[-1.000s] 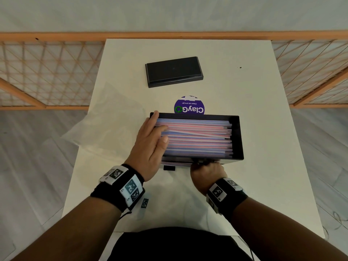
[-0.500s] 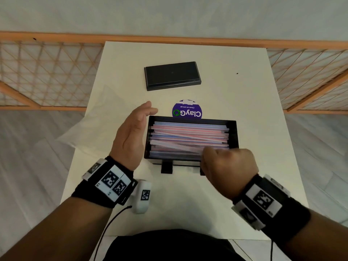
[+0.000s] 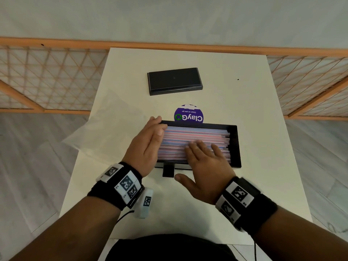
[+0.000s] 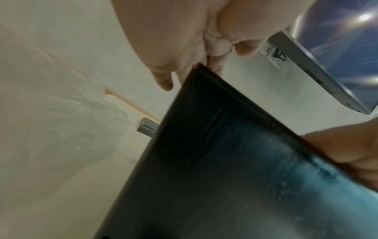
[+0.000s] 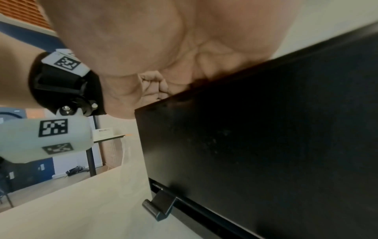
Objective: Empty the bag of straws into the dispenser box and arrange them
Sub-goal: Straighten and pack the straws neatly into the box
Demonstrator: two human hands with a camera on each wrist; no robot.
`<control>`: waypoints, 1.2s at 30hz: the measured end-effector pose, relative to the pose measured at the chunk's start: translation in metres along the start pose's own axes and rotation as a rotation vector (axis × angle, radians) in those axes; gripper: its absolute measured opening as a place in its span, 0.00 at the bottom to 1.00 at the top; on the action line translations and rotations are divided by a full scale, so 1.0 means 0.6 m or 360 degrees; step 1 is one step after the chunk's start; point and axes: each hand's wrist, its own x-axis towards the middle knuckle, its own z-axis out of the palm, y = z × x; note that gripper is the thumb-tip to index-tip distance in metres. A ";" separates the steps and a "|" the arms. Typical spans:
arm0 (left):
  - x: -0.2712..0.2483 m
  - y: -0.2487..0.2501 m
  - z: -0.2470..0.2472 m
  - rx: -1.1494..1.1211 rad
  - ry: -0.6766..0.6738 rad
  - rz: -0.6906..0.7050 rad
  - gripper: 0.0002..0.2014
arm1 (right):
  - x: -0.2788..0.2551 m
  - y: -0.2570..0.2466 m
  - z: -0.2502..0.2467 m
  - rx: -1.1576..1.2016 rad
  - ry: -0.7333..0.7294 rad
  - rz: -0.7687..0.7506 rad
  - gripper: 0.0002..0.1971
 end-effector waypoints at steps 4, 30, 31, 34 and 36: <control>-0.001 -0.001 0.000 0.0029 -0.0028 0.0001 0.24 | -0.002 0.002 -0.004 0.0072 0.0054 -0.0009 0.40; 0.026 0.001 -0.010 -0.0615 -0.0125 -0.0843 0.46 | -0.010 0.120 -0.056 0.0833 0.0264 0.1072 0.15; 0.028 0.016 -0.017 -0.0723 -0.0113 -0.0841 0.45 | -0.013 0.122 -0.081 0.0797 0.0365 0.1033 0.15; 0.037 0.048 -0.024 -0.1045 -0.0098 -0.0881 0.40 | -0.020 0.108 -0.156 0.0628 0.0775 0.0852 0.14; 0.039 0.054 -0.028 -0.1169 -0.0068 -0.0947 0.39 | -0.013 0.087 -0.185 0.0508 0.0880 0.0672 0.12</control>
